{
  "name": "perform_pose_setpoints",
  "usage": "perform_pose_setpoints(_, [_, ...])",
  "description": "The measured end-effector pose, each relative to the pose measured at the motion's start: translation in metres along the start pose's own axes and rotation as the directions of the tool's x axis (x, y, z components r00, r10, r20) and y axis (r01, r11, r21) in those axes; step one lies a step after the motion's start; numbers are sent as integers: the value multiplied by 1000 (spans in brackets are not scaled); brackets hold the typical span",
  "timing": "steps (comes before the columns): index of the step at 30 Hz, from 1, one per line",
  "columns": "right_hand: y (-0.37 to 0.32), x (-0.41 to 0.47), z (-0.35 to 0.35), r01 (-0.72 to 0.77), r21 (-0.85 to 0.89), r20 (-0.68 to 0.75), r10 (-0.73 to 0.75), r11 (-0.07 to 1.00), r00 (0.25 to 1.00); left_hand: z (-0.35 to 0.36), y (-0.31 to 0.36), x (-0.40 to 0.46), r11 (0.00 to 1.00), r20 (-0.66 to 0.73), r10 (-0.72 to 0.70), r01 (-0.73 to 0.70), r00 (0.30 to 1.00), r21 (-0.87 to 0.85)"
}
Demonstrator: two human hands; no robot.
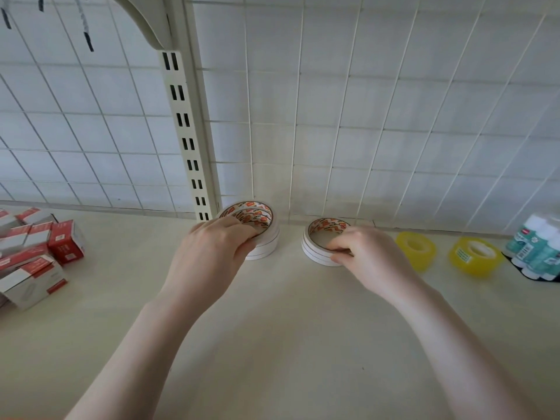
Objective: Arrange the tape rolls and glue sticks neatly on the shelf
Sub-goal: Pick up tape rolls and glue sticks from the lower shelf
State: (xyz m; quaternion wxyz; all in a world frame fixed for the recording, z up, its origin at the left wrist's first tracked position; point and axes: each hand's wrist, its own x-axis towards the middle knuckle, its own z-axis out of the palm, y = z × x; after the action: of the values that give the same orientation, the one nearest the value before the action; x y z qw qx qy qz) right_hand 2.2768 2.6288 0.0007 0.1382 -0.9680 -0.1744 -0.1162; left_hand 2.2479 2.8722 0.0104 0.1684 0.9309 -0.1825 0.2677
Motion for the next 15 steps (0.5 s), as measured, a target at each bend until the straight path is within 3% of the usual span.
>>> perform_pose_setpoints(15, [3, -4, 2, 43, 48, -30, -41, 998, 999, 5, -1, -1, 1000, 36, -26, 26, 999, 6])
